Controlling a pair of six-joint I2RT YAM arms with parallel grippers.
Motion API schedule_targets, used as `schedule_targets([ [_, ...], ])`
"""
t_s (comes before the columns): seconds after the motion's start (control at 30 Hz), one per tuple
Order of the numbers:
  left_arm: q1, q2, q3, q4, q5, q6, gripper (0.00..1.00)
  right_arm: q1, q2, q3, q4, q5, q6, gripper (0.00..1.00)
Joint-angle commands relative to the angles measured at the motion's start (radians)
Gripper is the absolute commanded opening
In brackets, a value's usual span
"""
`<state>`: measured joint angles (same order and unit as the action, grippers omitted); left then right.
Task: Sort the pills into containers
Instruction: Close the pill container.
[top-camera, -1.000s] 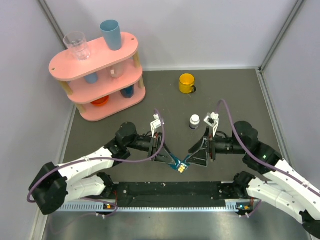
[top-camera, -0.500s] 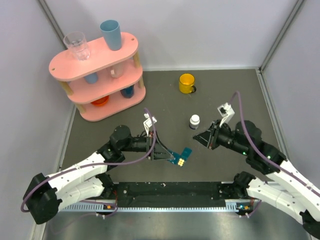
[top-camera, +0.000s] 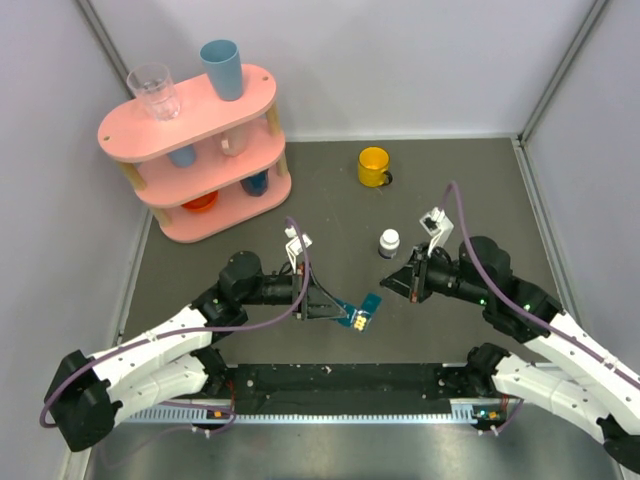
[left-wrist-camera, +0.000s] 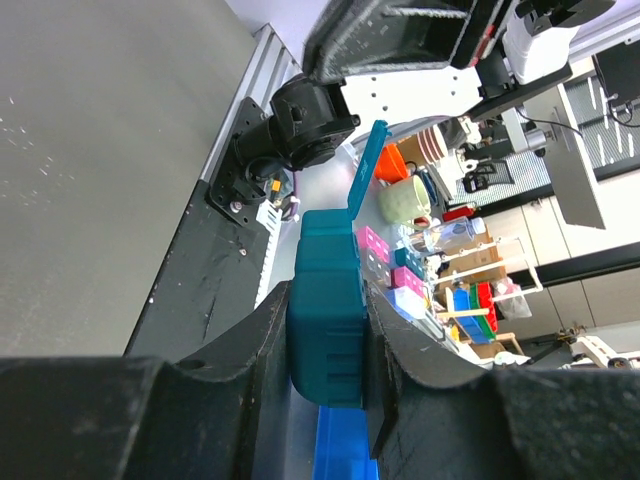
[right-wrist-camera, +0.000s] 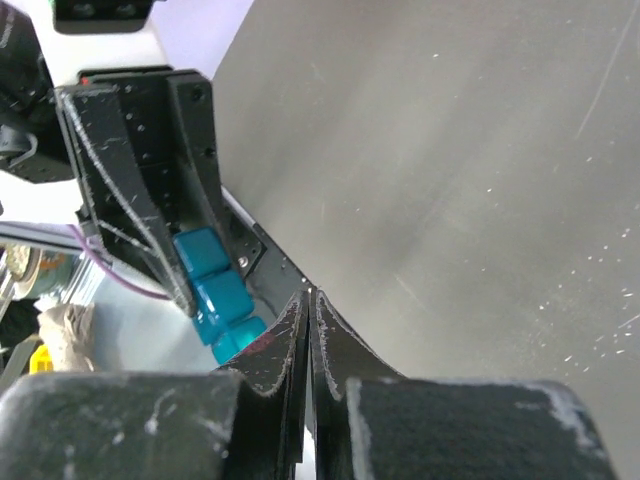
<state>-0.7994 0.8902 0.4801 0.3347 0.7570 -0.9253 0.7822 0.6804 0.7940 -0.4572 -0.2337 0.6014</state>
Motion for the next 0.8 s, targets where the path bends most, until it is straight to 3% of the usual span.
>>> schedule_targets([
  [0.0,0.005,-0.005,0.018,0.038,-0.012,0.014,0.00,-0.008,-0.022,0.033,0.045,-0.087,-0.017,0.00],
  [0.77,0.017,0.004,0.038,0.041,-0.039,0.011,0.00,-0.008,-0.056,-0.007,0.101,-0.325,0.023,0.00],
])
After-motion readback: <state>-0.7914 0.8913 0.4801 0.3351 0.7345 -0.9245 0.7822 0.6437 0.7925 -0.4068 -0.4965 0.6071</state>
